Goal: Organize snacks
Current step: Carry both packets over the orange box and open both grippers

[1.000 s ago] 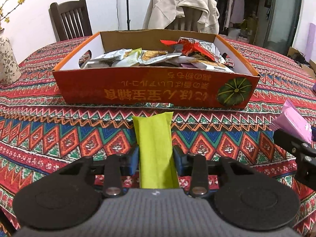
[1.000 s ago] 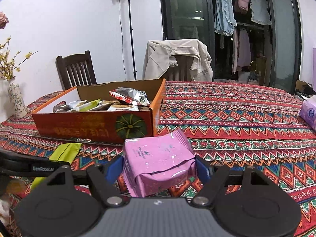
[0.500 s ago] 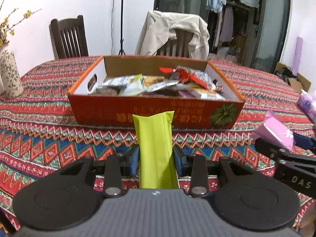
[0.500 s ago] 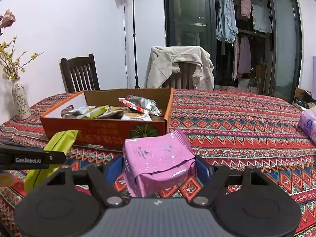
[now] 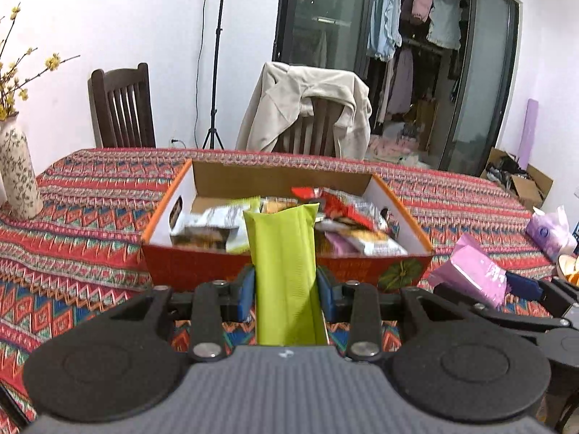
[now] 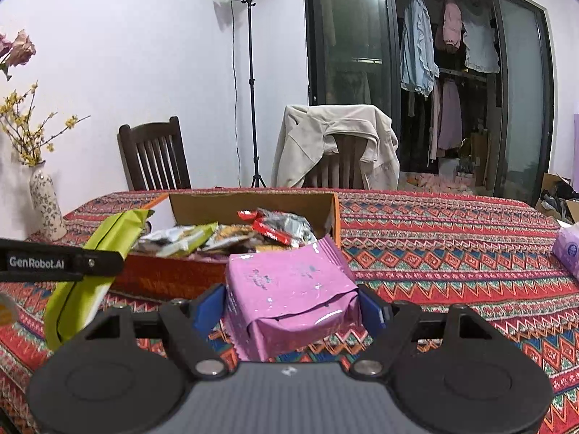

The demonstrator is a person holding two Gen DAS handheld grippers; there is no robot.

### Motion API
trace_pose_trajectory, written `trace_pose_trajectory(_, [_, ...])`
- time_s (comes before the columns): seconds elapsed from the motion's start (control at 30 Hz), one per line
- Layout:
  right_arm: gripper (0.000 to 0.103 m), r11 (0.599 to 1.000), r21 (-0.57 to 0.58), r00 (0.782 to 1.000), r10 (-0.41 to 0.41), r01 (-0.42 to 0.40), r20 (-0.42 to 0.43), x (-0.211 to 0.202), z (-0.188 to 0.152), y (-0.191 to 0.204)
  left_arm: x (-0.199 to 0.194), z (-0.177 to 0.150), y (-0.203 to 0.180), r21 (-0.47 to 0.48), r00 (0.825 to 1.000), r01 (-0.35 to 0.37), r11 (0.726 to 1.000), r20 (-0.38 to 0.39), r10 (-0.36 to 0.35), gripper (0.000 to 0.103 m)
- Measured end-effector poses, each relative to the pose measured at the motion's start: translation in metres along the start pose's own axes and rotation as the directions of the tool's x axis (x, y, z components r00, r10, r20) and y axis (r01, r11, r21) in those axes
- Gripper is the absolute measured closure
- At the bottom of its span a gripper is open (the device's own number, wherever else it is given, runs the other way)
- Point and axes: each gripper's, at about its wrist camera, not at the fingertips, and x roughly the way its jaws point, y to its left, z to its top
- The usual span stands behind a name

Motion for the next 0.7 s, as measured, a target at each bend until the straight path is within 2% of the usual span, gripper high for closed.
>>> trace_pose_trajectory(0.33, [0.027,1.0,0.011,1.0,-0.003,0.003,0.01,0.025,0.032,0.01,0.019,0.039,0.015,-0.034,0.999,0.016,0.999,0.037,-0.015,0.066])
trace_pose_trajectory(0.7, [0.027,1.0,0.026,1.0,0.007,-0.007,-0.005,0.081,0.063,0.022,0.058,0.069,0.03,-0.082,0.998,0.031,0.996,0.05,-0.027,0.066])
